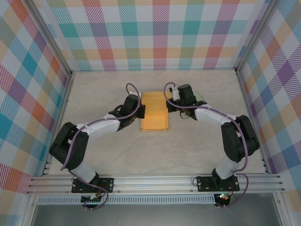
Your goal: Fold the paper box
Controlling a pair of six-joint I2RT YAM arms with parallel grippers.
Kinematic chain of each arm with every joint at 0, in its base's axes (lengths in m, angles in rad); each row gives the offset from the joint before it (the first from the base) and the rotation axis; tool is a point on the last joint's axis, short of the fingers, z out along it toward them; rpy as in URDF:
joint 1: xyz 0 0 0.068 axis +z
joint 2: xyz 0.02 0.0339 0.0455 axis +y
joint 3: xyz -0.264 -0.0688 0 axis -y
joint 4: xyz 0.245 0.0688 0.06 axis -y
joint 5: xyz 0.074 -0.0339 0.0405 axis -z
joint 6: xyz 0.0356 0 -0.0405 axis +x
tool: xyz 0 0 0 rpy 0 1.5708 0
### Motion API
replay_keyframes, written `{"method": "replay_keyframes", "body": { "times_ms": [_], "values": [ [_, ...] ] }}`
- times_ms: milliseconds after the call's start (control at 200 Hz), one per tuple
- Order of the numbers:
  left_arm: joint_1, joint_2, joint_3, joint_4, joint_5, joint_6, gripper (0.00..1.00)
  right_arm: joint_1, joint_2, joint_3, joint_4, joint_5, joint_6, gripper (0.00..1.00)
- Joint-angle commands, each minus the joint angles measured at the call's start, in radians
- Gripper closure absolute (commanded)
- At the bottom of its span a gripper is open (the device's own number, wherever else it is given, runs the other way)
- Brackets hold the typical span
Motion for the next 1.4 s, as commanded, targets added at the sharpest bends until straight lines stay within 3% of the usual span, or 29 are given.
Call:
{"method": "replay_keyframes", "body": {
  "times_ms": [0,490,910,1395],
  "values": [
    [-0.019,0.027,0.07,0.057,-0.059,-0.08,0.96,0.016,-0.027,0.019,0.087,0.016,0.033,0.95],
    [-0.072,0.095,0.044,0.182,-0.194,-0.291,0.95,0.092,0.06,0.03,0.211,0.162,0.053,0.96],
    [-0.141,0.105,-0.036,0.251,-0.303,-0.328,0.98,0.179,0.054,-0.053,0.283,0.293,0.087,0.95],
    [-0.177,0.068,-0.142,0.287,-0.38,-0.367,0.99,0.245,0.005,-0.16,0.316,0.335,0.129,0.94]
  ]
}}
